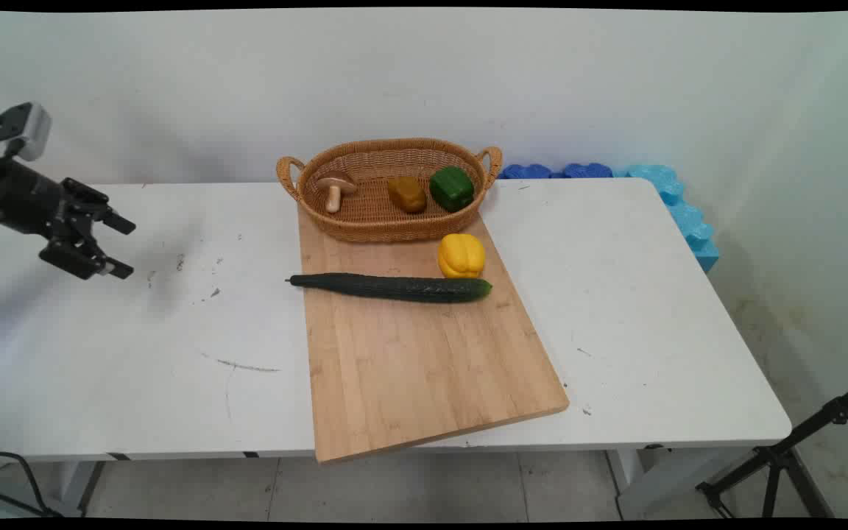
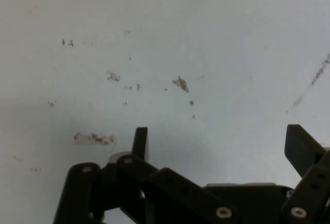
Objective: Pick up the cucumber from the cutting board
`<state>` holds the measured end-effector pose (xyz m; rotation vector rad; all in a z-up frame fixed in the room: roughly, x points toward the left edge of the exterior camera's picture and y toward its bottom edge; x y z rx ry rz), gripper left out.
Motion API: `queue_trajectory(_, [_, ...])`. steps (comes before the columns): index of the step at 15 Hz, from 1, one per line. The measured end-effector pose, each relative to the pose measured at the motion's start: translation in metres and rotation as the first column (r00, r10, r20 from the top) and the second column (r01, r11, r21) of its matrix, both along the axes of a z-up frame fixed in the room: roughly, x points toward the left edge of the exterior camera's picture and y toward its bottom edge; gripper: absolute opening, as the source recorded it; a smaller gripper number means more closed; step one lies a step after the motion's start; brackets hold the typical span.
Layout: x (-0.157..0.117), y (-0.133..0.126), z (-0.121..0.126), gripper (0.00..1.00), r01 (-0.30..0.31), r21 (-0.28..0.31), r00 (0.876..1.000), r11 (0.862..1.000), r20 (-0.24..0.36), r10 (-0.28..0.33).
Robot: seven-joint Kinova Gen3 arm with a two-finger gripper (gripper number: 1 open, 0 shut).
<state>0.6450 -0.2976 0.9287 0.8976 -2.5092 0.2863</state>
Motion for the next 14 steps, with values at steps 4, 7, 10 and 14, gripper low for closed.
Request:
queue_trajectory(4, [-0.027, -0.019, -0.001, 1.00, 0.028, 0.015, 0.998, 1.000, 0.051, -0.029])
queue_trajectory(7, [-0.048, -0.029, -0.002, 1.00, 0.062, 0.024, 0.995, 0.998, 0.081, -0.064])
queue_trajectory(10, [-0.079, -0.043, -0.005, 1.00, 0.118, 0.029, 0.987, 0.993, 0.106, -0.120])
queue_trajectory(14, [-0.119, -0.059, -0.009, 1.00, 0.179, 0.024, 0.976, 0.984, 0.119, -0.181])
